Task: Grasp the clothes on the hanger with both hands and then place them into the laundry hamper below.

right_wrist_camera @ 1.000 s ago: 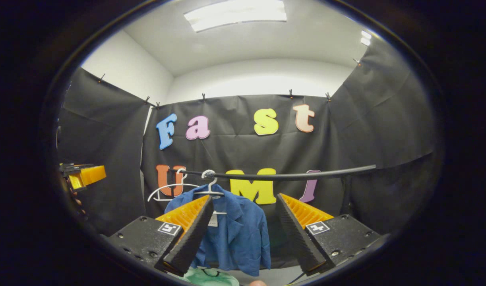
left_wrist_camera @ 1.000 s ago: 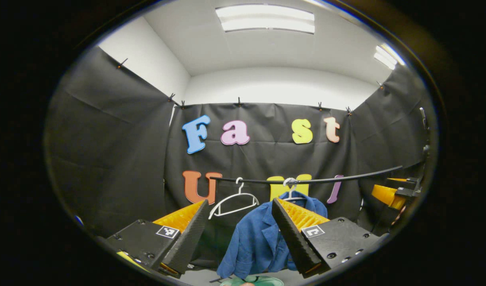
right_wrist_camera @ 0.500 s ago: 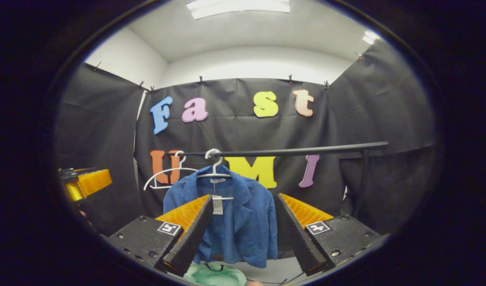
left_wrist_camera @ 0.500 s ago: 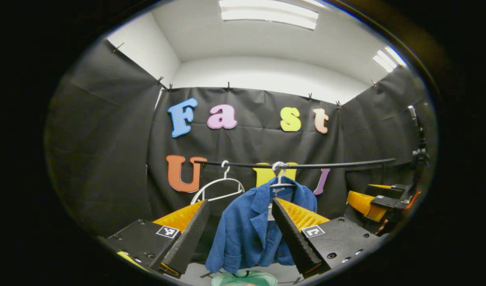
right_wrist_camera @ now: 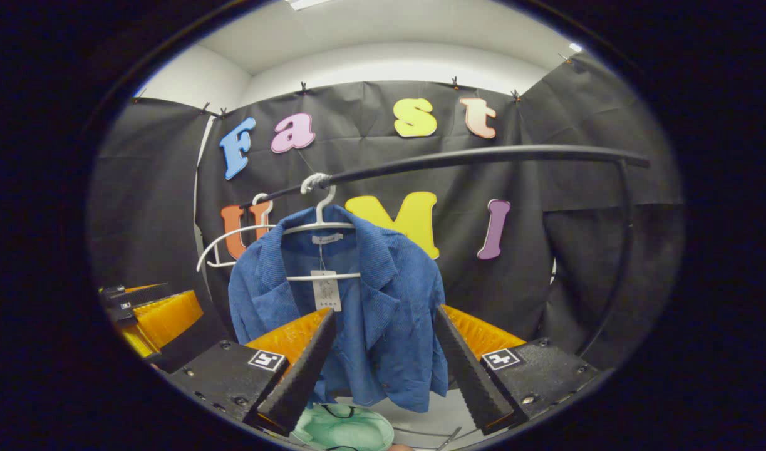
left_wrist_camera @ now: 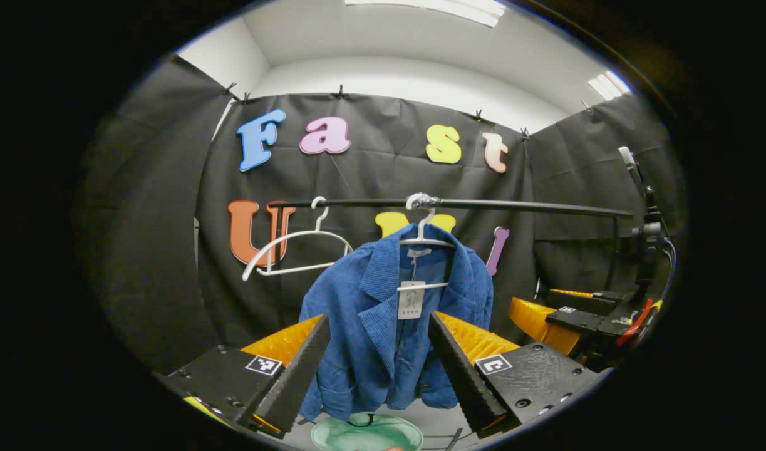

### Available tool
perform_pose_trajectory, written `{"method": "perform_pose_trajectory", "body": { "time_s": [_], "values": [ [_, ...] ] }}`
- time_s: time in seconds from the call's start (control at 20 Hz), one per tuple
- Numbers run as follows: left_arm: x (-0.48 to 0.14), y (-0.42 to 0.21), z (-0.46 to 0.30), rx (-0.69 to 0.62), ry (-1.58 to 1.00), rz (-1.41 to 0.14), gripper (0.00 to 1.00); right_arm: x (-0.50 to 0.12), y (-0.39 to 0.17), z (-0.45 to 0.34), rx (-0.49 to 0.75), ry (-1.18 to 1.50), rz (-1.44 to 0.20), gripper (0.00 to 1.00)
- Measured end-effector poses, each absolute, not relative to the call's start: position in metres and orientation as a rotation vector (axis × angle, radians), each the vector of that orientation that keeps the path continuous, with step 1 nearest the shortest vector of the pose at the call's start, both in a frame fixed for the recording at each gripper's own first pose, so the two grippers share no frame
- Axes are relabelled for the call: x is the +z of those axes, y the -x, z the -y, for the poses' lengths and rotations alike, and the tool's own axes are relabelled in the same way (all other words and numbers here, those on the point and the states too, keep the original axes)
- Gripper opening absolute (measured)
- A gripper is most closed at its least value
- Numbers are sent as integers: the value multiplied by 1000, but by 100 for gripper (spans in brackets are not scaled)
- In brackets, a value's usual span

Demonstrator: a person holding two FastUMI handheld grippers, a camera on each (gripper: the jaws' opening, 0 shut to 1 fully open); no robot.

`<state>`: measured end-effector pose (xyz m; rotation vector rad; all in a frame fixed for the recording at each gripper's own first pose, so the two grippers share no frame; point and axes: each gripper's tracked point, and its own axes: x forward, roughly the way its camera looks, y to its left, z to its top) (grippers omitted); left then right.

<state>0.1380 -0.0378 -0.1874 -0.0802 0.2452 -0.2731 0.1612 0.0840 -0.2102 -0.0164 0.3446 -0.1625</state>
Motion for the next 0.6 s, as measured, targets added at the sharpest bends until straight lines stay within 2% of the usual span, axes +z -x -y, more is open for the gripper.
{"method": "perform_pose_trajectory", "body": {
  "time_s": [0.1,0.15,0.25,0.4,0.45,0.5,0.6],
  "values": [
    [-211,-157,45,-248,74,-266,96,-238,-187,-76,-140,25,-386,99],
    [-221,-165,47,-237,69,-284,100,-251,-200,-73,-126,33,-412,99],
    [-238,-183,53,-217,61,-300,96,-266,-227,-72,-98,25,-424,99],
    [-257,-208,59,-179,66,-325,96,-285,-263,-67,-75,3,-443,99],
    [-264,-217,62,-171,72,-336,100,-293,-272,-65,-72,-7,-455,99],
    [-272,-223,65,-168,76,-345,96,-300,-279,-64,-69,-19,-466,99],
    [-283,-233,66,-151,69,-358,96,-311,-291,-60,-58,-37,-484,97]
  ]
}}
